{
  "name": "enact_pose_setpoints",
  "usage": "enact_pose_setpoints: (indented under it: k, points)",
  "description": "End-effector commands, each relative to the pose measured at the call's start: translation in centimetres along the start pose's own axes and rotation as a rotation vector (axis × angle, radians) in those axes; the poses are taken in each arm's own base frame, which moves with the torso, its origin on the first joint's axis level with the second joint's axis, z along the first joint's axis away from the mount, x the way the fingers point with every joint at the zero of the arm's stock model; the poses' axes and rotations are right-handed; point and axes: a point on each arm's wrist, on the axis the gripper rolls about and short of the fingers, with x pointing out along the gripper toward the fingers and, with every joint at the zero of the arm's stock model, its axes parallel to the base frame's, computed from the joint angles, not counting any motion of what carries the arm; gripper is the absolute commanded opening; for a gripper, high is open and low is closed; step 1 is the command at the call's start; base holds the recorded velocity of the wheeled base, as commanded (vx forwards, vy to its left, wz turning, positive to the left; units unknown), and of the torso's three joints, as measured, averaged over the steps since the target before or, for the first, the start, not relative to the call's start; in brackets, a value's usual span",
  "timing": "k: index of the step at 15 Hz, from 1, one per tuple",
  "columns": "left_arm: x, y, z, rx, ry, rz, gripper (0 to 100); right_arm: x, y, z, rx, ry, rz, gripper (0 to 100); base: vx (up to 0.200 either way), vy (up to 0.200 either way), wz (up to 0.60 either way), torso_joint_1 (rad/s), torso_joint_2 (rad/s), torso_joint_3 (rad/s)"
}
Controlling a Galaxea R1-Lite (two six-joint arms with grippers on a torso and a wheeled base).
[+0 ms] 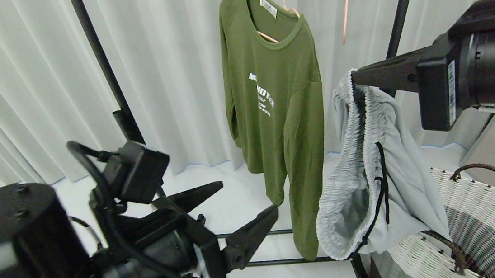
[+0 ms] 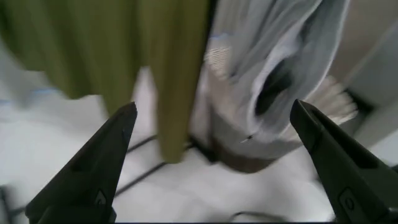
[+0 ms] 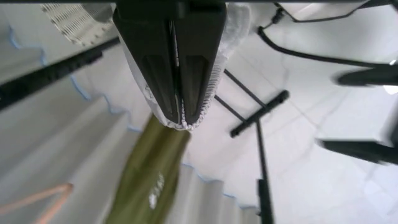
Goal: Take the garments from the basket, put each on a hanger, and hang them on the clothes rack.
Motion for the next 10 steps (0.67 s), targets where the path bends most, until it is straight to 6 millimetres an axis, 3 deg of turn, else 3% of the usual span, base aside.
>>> enact_pose_setpoints:
  k: [1, 6, 10]
  points:
    - [4.0, -1.6, -0.7, -0.072, 0.06, -0.055, 100, -0.1, 0.6, 0.2, -0.001, -0.014, 0.027, 0, 0.0, 0.0, 0.0, 0.0, 0.0, 0.0]
    - [8.6, -1.6, -3.8, -0.177, 0.163, 0.034, 100, -0.6, 1.1, 1.1, 0.005, -0.054, 0.055, 0, 0.0, 0.0, 0.0, 0.0, 0.0, 0.0]
    - [9.9, -0.7, -5.8, -0.236, 0.214, 0.129, 100, -1.0, 1.0, 1.4, 0.01, -0.068, 0.055, 0, 0.0, 0.0, 0.0, 0.0, 0.0, 0.0]
